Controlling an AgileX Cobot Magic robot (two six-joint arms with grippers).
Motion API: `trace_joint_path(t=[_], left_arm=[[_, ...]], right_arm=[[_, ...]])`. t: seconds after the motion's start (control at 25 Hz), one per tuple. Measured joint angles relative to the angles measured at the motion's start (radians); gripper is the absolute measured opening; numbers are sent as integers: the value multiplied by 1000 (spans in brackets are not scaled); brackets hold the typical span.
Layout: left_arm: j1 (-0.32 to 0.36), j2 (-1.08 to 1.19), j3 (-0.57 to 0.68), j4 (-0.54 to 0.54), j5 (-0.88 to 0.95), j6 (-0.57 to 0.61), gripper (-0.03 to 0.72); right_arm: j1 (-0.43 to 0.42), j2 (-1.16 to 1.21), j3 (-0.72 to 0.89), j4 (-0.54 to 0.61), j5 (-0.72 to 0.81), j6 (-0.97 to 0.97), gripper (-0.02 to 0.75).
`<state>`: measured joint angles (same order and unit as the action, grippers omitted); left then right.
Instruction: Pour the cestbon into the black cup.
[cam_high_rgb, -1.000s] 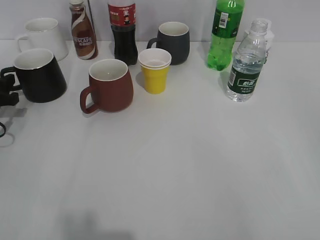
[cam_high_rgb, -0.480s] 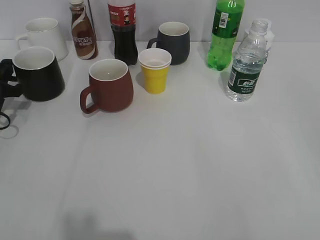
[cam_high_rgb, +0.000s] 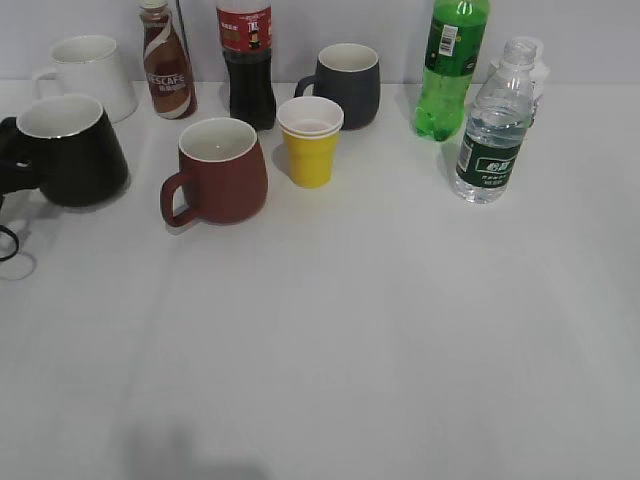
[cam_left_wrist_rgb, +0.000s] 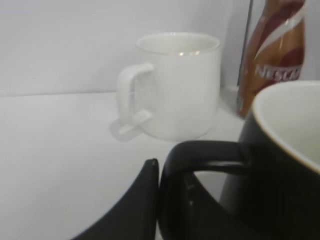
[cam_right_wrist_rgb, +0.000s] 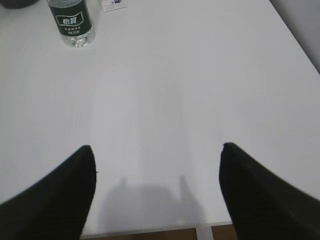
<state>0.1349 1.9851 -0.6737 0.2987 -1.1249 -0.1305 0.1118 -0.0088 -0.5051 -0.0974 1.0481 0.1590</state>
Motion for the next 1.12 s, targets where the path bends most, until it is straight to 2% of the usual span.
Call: trace_joint_path(t=[0.28, 0.4, 0.6, 0.76, 1.12], left_arm=[[0, -103, 71, 5, -4, -64, 46], [0, -160, 109, 17, -3, -77, 46], [0, -255, 165, 31, 7, -91, 46], [0, -322, 181, 59, 84, -91, 46], [0, -409, 181, 99, 119, -123, 46]], right_arm=[[0, 0, 0, 23, -1, -7, 579], [0, 0, 0, 97, -7, -59, 579], [0, 0, 0, 271, -10, -259, 579], [0, 72, -14, 307, -50, -315, 579], [0, 505, -16, 481, -749, -627, 579]])
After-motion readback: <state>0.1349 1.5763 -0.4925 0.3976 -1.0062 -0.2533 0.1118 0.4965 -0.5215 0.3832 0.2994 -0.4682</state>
